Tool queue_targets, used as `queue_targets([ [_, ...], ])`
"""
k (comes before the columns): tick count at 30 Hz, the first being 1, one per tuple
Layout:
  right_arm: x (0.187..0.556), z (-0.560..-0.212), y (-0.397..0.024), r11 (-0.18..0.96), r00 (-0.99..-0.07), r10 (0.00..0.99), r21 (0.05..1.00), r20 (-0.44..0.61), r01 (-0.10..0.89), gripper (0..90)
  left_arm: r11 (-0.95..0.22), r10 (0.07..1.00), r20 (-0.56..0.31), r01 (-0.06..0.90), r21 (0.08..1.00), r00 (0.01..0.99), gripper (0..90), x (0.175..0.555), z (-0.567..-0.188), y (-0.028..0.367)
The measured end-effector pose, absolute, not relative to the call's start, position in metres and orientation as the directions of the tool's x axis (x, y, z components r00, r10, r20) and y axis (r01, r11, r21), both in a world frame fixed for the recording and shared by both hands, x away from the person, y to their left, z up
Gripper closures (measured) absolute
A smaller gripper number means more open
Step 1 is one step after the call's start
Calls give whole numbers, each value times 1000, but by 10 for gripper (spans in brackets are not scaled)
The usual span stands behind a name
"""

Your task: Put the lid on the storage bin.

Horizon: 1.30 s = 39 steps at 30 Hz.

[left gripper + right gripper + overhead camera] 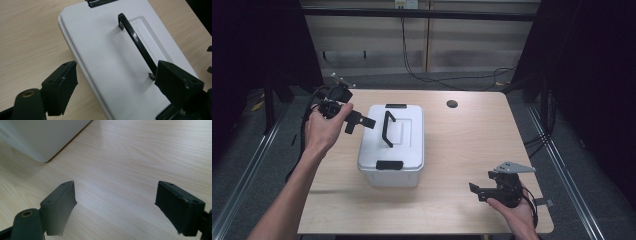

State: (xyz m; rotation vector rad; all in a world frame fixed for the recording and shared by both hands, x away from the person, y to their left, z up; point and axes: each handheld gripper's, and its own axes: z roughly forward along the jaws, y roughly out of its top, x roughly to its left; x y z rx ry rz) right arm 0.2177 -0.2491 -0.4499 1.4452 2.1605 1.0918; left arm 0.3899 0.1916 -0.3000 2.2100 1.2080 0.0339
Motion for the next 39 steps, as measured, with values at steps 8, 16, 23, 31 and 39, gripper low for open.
queue_targets([
  [8,218,-450,-250,195,-437,888,742,145,642,160,-421,740,-245,715,558,626,181,371,-308,207],
  [16,217,-450,-250,194,-434,890,742,142,642,160,-381,735,-260,699,606,627,225,354,-324,244],
  [23,217,-450,-250,193,-431,891,742,142,642,160,-365,749,-282,728,580,600,219,336,-354,273],
  [31,217,-450,-250,175,-426,892,751,153,637,162,-339,777,-255,725,599,575,205,314,-377,294],
  [39,217,-453,-248,167,-429,887,748,171,642,167,-335,803,-219,724,603,554,202,300,-417,297],
])
